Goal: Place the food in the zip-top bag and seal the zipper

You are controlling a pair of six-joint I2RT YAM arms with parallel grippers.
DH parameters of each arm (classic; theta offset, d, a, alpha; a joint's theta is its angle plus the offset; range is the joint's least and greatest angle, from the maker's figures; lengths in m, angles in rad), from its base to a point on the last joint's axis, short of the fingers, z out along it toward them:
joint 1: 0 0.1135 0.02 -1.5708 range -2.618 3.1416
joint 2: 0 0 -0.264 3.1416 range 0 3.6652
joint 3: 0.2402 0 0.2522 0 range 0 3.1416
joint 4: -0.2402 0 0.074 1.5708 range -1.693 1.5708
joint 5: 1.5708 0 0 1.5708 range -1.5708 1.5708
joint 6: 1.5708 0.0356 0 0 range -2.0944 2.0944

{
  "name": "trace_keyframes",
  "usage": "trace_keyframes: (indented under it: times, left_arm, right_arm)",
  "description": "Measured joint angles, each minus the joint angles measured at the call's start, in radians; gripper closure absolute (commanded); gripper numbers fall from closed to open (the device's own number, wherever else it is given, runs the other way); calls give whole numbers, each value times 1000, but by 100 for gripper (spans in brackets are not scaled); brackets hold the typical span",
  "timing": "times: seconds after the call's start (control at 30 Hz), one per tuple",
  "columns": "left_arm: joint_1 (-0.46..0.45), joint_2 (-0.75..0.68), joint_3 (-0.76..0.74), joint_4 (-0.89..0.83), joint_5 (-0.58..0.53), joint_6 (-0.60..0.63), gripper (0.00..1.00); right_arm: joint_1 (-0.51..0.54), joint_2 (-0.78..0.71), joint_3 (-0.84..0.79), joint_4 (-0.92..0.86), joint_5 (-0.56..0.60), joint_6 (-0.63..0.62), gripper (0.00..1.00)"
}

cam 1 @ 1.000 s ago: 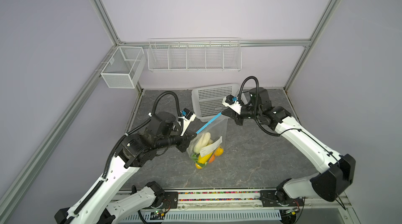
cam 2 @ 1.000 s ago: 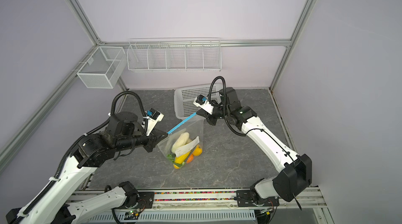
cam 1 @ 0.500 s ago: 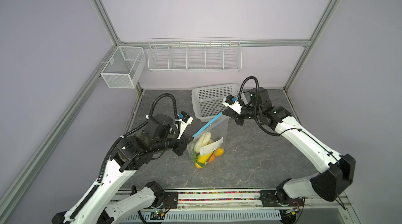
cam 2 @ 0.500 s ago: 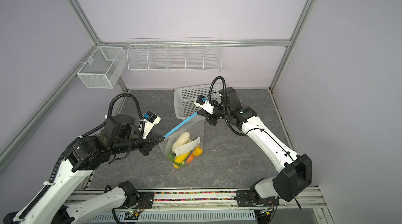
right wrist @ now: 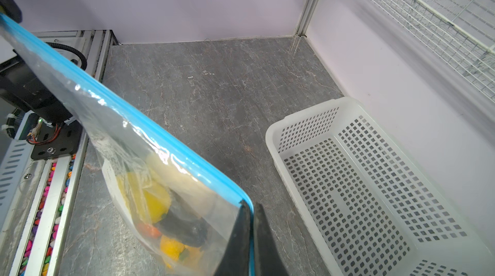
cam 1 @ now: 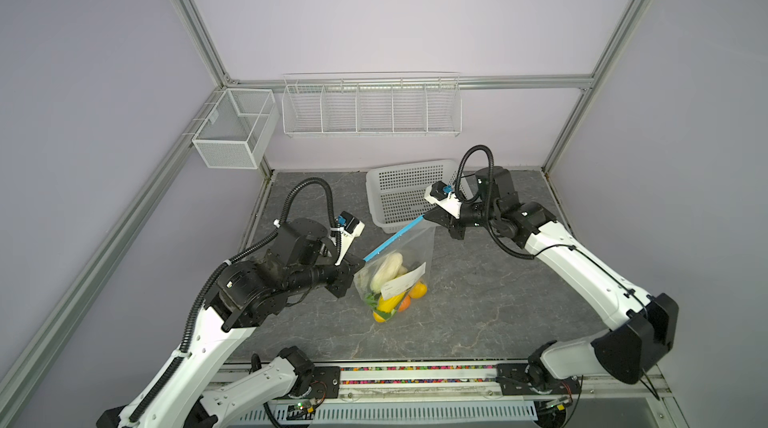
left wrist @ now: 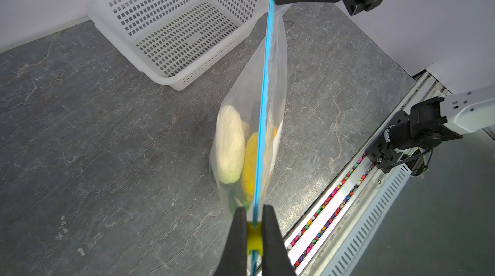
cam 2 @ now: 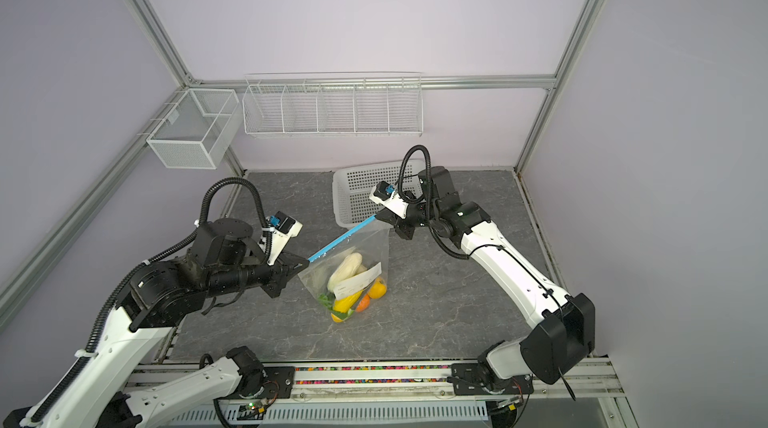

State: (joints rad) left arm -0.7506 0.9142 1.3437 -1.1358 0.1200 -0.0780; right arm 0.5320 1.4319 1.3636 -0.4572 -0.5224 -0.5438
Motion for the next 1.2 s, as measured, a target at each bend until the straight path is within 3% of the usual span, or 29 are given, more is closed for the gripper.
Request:
trace_keyframes:
  times: [0.07,0.1,0.33,0.43,0.6,0.7,0.93,1.2]
  left_arm:
    - [0,-1,1,0,-3,0,100]
    - [0,-1,1,-1,-3,1,100]
    - [0,5,18,-42,5,23,100]
    - [0,11,21,-39,11,41,100]
    - [0,19,21,-16,15,76,100]
    - [0,20,21,3,16,99,100]
    - [0,-2,21,48,29,148,100]
    - [1,-22,21,77,48,196,100]
  right_arm:
    - [0,1,1,0,-5,-3,93]
    - [0,4,4,-3,-8,-3,88]
    - [-18,34,127,-128,-80,-66,28]
    - [33,33,202,-213,-145,-144,15]
    - [155,33,263,-335,-168,-309,18]
    - [176,66,332,-414,-170,-379,18]
    - [182,216,538,-575,-173,-460,18]
    - [184,319,636,-686,-153,-498,28]
